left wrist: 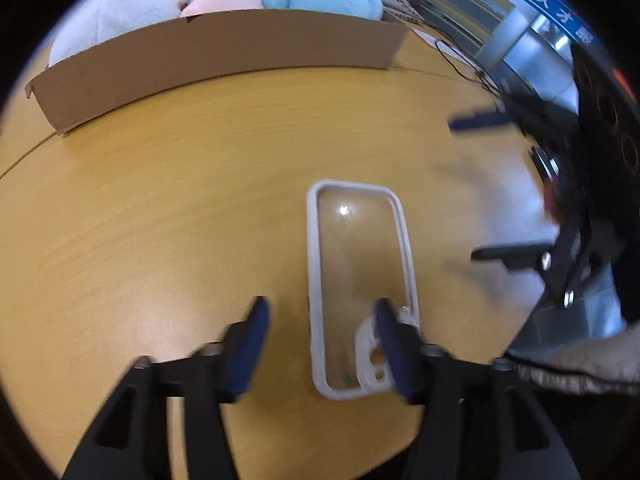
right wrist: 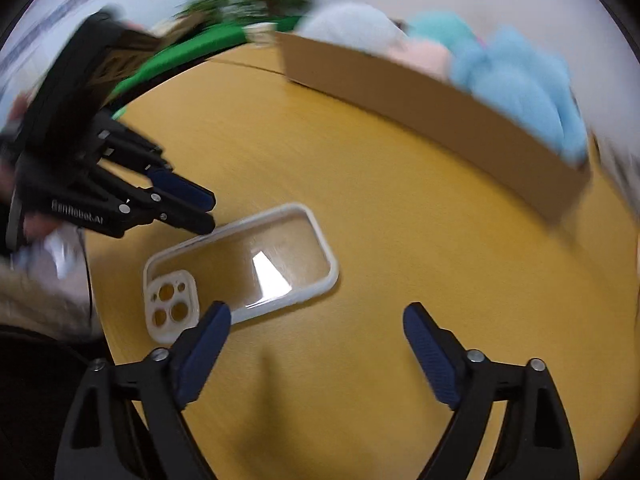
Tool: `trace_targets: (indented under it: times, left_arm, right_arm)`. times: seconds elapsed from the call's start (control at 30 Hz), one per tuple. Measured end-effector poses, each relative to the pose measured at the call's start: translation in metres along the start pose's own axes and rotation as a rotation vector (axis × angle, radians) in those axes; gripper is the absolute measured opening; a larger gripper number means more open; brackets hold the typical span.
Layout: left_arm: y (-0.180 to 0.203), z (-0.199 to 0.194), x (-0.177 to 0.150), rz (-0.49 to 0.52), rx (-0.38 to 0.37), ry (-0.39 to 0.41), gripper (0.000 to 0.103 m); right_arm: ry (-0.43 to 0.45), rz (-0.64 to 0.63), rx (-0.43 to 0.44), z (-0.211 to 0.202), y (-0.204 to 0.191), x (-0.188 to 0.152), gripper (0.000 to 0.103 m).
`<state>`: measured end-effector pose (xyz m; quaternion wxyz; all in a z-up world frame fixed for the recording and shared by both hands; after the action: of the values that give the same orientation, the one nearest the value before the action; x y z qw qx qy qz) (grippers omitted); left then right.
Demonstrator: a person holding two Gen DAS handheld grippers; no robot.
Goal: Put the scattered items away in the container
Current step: 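Close the left gripper on the case rim while the right gripper grips its other end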
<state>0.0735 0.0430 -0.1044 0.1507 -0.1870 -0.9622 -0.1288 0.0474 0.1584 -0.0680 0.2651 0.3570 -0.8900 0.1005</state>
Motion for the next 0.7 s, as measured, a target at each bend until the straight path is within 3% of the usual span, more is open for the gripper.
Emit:
trace_targets:
  times: [0.17, 0.3, 0.4, 0.43, 0.5, 0.7]
  left_arm:
    - [0.031, 0.004, -0.024, -0.027, -0.08, -0.113, 0.069]
    - [0.041, 0.014, -0.027, -0.036, -0.007, -0.097, 0.072]
    - [0.036, 0.022, -0.024, -0.037, 0.101, -0.097, 0.072]
    - [0.031, 0.029, -0.026, -0.053, 0.129, -0.114, 0.08]
    - [0.03, 0.029, -0.023, -0.05, 0.123, -0.101, 0.08]
    - [0.036, 0.032, -0.013, 0.021, 0.089, -0.094, 0.076]
  right_arm:
    - [-0.167, -0.613, 0.199, 0.004, -0.033, 0.015, 0.101]
    - [-0.255, -0.856, 0.332, 0.024, -0.053, 0.03, 0.099]
    - [-0.304, -0.926, 0.401, 0.049, -0.062, 0.041, 0.096]
    - [-0.326, -0.942, 0.422, 0.056, -0.064, 0.04, 0.093]
    - [-0.394, -0.98, 0.458, 0.073, -0.064, 0.031, 0.083]
    - [-0.386, -0.91, 0.48, 0.081, -0.053, 0.019, 0.079]
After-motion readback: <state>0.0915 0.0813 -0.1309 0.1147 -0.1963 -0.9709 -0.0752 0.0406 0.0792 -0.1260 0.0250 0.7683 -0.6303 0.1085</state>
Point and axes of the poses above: each gripper's, at about its wrist camera, not at the fingertips, and z roughly the way its jaws point, y to its right, x to its top, the point moved 8 cm from there along z, roughly the way its jaws point, and after that the axes turned 4 degrees about x, right-handed, at the moved point
